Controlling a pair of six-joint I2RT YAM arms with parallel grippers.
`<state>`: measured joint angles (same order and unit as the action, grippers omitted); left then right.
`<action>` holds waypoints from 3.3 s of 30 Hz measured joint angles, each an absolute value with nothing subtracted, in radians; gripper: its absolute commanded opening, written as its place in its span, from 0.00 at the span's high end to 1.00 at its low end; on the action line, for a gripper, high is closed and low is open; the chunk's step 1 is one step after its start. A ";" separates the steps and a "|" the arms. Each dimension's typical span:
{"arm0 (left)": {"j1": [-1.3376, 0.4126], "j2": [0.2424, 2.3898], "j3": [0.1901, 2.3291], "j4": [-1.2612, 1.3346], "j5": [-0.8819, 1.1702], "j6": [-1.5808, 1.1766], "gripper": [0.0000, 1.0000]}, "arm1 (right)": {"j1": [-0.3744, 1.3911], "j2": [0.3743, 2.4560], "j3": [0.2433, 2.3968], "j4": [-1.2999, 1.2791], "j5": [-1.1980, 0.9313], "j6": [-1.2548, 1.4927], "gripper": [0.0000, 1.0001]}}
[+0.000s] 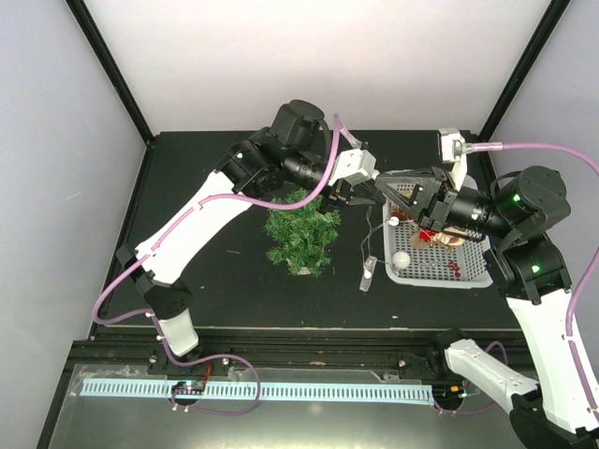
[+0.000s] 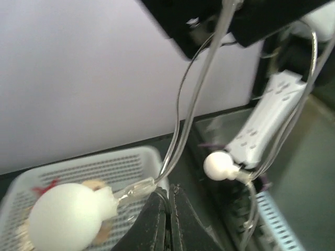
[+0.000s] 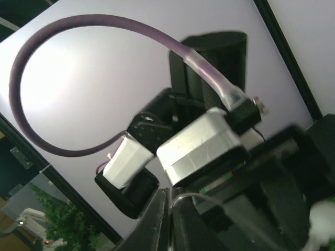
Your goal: Decorate the small christmas tree
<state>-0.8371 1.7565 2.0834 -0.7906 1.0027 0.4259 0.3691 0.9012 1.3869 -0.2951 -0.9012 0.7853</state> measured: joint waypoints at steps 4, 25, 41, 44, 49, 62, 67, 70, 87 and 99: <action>-0.836 1.757 2.206 -0.911 0.804 0.536 0.98 | 0.370 0.875 1.371 -0.309 -0.912 0.752 0.55; -1.021 1.502 2.318 -0.974 0.257 0.863 0.98 | 0.370 0.688 1.333 -0.391 -0.933 0.640 0.31; -1.089 1.374 2.288 -0.862 0.043 1.042 0.98 | 0.375 0.601 0.985 -0.532 -0.847 0.419 0.28; -1.089 1.374 2.284 -0.859 0.025 1.047 0.98 | 0.387 0.612 0.979 -0.559 -0.770 0.353 0.29; -1.089 1.374 2.281 -0.859 -0.005 1.050 0.98 | 0.503 0.651 0.986 -0.594 -0.609 0.238 0.34; -1.089 1.374 2.281 -0.858 -0.047 1.063 0.99 | 0.785 0.838 1.066 -0.565 -0.374 0.116 0.31; -1.089 1.374 2.281 -0.859 -0.049 1.062 0.98 | 0.859 0.921 1.066 -0.485 -0.376 0.116 0.32; -1.089 1.374 2.281 -0.859 -0.049 1.062 0.98 | 0.919 0.987 1.066 -0.443 -0.373 0.113 0.41; -1.040 1.344 2.261 -0.846 -0.064 1.058 0.98 | 0.975 0.920 1.047 -0.422 -0.184 0.125 0.99; -0.936 1.150 1.926 -0.847 -0.033 0.977 0.99 | 0.975 0.845 1.162 -0.550 -0.113 0.126 0.99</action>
<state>-0.9360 1.1503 1.9259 -0.8467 -0.0326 0.9771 0.9749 0.8452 1.1618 -0.5499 -0.1135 0.1261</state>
